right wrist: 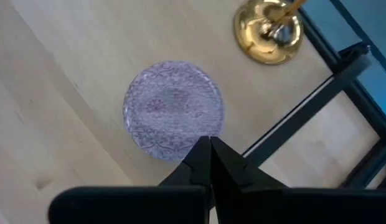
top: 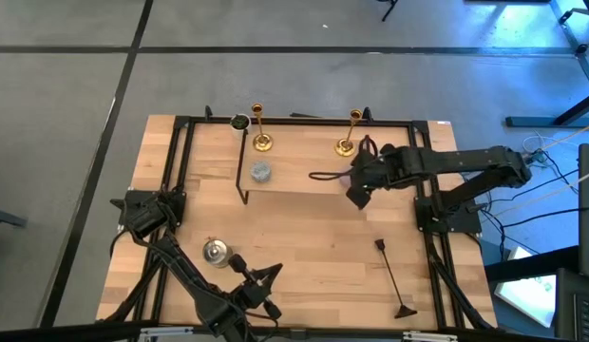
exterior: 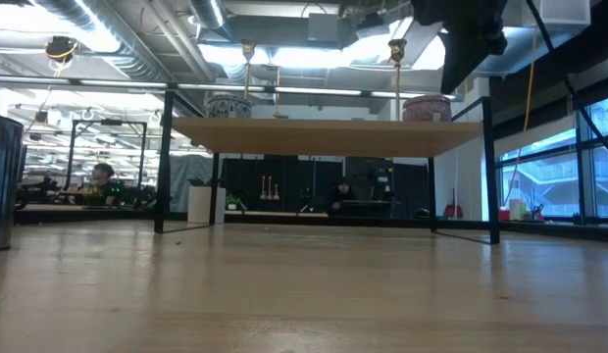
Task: Pick & Place candle stick holders
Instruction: Put the pink scented candle on the shelf, then put the silver scented candle on the shelf
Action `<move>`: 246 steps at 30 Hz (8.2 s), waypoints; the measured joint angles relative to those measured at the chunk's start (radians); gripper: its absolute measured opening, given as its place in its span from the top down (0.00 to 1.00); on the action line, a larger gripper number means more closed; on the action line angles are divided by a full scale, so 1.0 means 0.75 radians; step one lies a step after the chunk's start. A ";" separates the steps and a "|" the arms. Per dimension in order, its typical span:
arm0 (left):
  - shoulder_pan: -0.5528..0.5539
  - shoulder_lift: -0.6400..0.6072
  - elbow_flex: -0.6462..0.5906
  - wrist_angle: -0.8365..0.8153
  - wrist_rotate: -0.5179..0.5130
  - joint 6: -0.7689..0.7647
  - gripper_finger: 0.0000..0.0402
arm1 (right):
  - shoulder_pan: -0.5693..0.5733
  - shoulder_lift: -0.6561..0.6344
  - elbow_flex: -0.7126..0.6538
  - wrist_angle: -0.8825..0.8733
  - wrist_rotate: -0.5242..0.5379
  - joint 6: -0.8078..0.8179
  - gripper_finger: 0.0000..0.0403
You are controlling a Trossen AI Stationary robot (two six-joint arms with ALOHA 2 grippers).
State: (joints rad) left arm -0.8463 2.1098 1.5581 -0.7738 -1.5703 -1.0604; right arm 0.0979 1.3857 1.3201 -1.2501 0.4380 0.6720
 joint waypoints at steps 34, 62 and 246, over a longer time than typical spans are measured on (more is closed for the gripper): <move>-0.004 0.000 0.000 -0.001 0.001 0.006 0.99 | -0.010 0.054 -0.007 -0.033 0.009 0.016 1.00; -0.004 0.000 0.000 -0.001 0.001 0.010 0.99 | -0.009 0.062 -0.007 0.011 -0.007 -0.008 1.00; 0.107 -1.004 -0.620 -0.313 1.817 -0.203 0.99 | 1.397 -0.973 -0.950 1.693 0.637 -0.996 1.00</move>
State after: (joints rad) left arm -0.7658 1.3566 1.0931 -1.0086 -0.2073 -1.2127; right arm 1.1458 0.6556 0.6079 0.0196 0.9154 -0.0750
